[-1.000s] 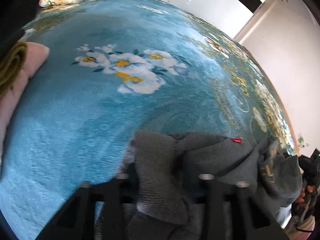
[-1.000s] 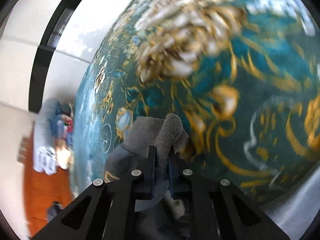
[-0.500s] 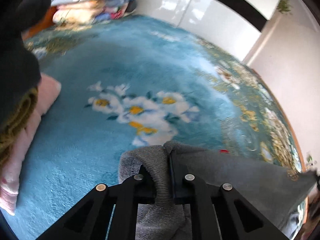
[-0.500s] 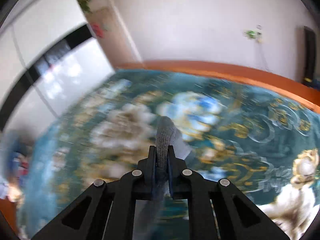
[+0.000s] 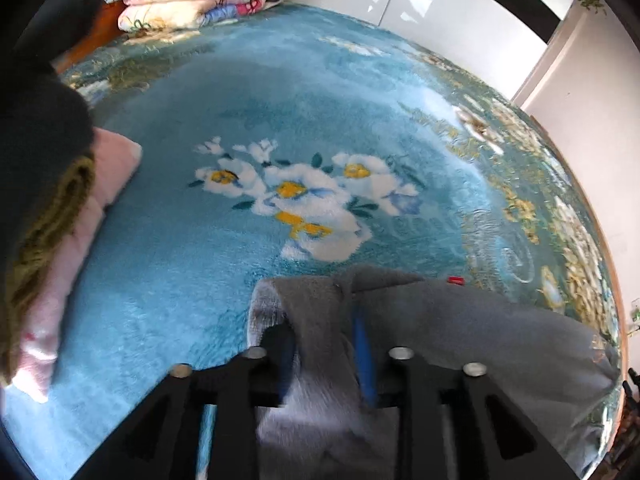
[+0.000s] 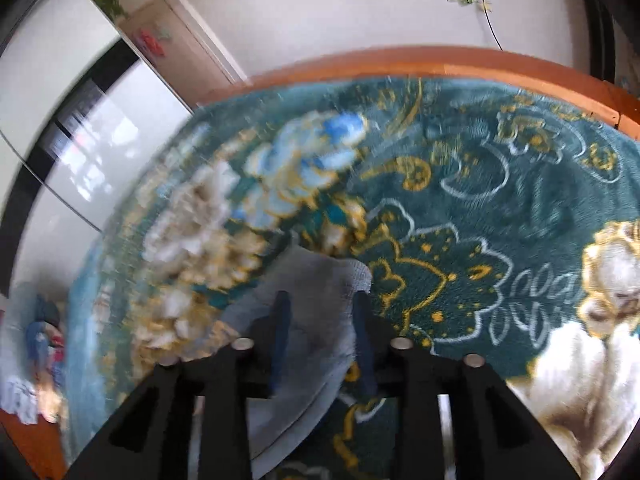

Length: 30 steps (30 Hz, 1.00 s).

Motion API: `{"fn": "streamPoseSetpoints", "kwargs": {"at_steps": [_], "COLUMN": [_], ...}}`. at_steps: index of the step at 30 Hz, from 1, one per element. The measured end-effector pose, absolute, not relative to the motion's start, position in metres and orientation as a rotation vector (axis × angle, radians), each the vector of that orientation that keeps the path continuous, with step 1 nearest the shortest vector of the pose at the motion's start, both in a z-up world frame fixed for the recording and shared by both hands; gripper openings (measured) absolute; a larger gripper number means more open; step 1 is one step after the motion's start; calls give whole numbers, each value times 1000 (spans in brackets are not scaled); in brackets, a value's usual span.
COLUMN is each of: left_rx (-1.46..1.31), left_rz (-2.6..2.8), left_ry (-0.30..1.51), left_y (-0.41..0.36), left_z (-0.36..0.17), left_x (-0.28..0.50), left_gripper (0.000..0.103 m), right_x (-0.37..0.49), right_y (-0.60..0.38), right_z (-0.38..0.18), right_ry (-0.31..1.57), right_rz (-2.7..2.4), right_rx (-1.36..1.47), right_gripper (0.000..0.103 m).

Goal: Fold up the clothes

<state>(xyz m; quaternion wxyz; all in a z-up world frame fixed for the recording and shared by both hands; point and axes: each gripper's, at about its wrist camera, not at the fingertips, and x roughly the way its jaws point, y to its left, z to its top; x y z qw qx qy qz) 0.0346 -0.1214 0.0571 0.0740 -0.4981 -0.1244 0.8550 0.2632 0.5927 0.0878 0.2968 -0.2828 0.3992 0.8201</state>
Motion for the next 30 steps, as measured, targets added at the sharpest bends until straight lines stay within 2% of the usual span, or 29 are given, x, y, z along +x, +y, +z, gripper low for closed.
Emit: {"fn": "streamPoseSetpoints", "kwargs": {"at_steps": [1,7,8,9,10,15,19,22,23,24,29,30], "left_rx": [-1474,-1363,-1374,-1392,-1416,-1539,-1602,-1584,-1575,-1572,-1610,-1611], "left_rz": [2554,2481,2484,2489,2491,2471,2423,2377,2354,2326,2274,2272], "left_ry": [-371,-353,-347,-345,-345,-373,-529,-642,-673,-696,-794,-804], "left_y": [-124,-139,-147,-155,-162,-194,-210,-213,-212,-211,-211,-211], "left_z": [63,98,96,92,87,60,41,31,28,25,9,8], "left_x": [46,118,133,148,160,198,205,202,199,197,194,194], "left_gripper": [61,70,70,70,70,70,70,64,50,40,40,40], "right_x": [269,341,354,367,379,420,457,474,472,469,451,448], "right_y": [587,526,518,508,499,471,478,488,490,491,493,493], "right_z": [95,98,93,87,81,63,49,35,30,24,10,9], "right_ry": [1083,1296,1332,1362,1377,1265,1280,1372,1402,1431,1483,1499], "right_rz": [2200,2355,2366,2383,2398,2332,2195,2106,2104,2103,2050,2052], "right_rx": [-739,-680,-674,-675,-678,-847,-782,-709,-707,-707,-701,-696], "right_gripper": [40,46,48,57,60,60,60,60,60,60,58,48]}}
